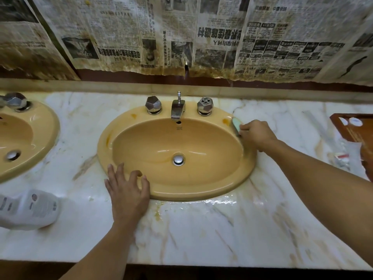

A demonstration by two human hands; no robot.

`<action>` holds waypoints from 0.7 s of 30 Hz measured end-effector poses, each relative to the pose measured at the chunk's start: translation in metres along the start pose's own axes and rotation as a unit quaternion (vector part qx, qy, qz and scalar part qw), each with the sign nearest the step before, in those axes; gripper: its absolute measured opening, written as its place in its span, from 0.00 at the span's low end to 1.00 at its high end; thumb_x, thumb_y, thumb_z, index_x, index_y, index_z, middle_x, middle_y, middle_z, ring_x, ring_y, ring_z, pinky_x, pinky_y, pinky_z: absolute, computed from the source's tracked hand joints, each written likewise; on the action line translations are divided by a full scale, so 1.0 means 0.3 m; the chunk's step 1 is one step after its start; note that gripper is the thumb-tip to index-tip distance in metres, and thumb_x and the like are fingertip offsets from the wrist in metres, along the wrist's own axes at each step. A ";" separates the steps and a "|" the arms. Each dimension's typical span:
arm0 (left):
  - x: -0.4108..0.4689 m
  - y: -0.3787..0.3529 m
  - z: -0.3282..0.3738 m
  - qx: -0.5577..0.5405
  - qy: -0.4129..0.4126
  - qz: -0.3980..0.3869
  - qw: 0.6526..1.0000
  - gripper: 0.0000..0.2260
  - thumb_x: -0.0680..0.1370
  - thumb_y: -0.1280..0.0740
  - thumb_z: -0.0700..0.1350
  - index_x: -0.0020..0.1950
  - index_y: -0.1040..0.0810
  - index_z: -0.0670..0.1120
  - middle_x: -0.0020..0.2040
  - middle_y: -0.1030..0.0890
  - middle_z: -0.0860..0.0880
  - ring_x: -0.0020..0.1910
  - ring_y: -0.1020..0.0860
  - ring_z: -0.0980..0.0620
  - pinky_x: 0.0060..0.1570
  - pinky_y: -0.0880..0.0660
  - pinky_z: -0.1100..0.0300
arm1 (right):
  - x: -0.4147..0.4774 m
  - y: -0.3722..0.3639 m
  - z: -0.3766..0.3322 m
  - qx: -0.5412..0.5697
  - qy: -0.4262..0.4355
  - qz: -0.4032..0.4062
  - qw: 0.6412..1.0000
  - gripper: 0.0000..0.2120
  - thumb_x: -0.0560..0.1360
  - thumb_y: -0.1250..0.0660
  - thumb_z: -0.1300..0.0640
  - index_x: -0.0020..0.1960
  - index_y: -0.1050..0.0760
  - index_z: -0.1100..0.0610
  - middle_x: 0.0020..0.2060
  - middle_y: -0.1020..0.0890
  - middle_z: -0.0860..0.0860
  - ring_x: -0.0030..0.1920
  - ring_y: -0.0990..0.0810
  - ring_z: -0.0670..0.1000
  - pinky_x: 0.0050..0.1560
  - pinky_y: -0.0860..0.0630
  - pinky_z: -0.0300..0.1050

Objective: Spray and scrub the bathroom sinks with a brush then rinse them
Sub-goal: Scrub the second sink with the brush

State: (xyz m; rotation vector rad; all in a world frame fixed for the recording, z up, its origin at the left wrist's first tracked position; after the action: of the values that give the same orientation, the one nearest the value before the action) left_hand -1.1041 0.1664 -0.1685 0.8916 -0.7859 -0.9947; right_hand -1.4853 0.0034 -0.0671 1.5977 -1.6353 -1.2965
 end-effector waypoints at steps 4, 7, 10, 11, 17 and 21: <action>0.005 -0.003 -0.002 0.004 0.002 0.002 1.000 0.21 0.80 0.47 0.57 0.55 0.19 0.50 0.78 0.36 0.42 0.83 0.53 0.42 0.79 0.49 0.36 | 0.000 0.021 0.013 -0.041 0.033 -0.065 0.997 0.14 0.80 0.35 0.51 0.64 0.18 0.45 0.44 0.25 0.45 0.39 0.22 0.54 0.26 0.27 0.43; 0.005 -0.005 0.000 0.009 0.002 0.005 1.000 0.21 0.80 0.47 0.57 0.57 0.18 0.50 0.77 0.35 0.42 0.82 0.53 0.41 0.78 0.49 0.36 | 0.025 0.047 0.084 -0.042 0.005 -0.048 0.998 0.16 0.78 0.33 0.48 0.65 0.19 0.44 0.47 0.23 0.46 0.41 0.22 0.53 0.24 0.26 0.43; 0.004 -0.001 0.002 0.011 0.001 0.010 1.000 0.22 0.80 0.48 0.57 0.60 0.18 0.51 0.77 0.35 0.43 0.82 0.52 0.41 0.78 0.48 0.36 | 0.055 0.036 0.096 -0.026 0.004 -0.016 1.000 0.16 0.79 0.33 0.49 0.66 0.19 0.46 0.55 0.23 0.49 0.40 0.24 0.50 0.22 0.28 0.41; 0.003 0.000 0.003 0.011 0.002 0.011 1.000 0.22 0.80 0.48 0.57 0.61 0.18 0.51 0.77 0.35 0.43 0.82 0.52 0.41 0.78 0.48 0.36 | 0.059 0.027 0.085 -0.021 0.009 -0.021 1.000 0.16 0.79 0.34 0.49 0.66 0.20 0.46 0.57 0.22 0.51 0.40 0.23 0.51 0.21 0.29 0.40; 0.003 0.006 0.007 0.007 0.004 0.011 1.000 0.22 0.80 0.47 0.56 0.62 0.18 0.51 0.77 0.34 0.44 0.82 0.52 0.42 0.79 0.48 0.36 | 0.041 0.059 0.079 -0.074 0.024 -0.092 0.993 0.16 0.80 0.33 0.46 0.67 0.21 0.43 0.56 0.25 0.50 0.42 0.22 0.53 0.24 0.28 0.41; 0.003 0.004 0.006 0.009 0.006 0.011 1.000 0.21 0.80 0.47 0.56 0.63 0.18 0.51 0.77 0.34 0.44 0.82 0.52 0.42 0.79 0.48 0.36 | 0.047 0.077 0.109 -0.068 0.007 -0.057 0.996 0.16 0.80 0.33 0.49 0.66 0.20 0.45 0.54 0.24 0.50 0.41 0.23 0.52 0.23 0.28 0.41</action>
State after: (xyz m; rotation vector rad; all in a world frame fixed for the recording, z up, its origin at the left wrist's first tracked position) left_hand -1.1049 0.1655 -0.1666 0.9024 -0.7950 -0.9639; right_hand -1.5270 -0.0044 -0.0641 1.6345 -1.4332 -1.4188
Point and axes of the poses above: each hand's wrist, its own x-axis towards the middle knuckle, its own y-axis out of the back of the hand, z = x × y, the point moved 3 cm from there along x, towards the middle knuckle
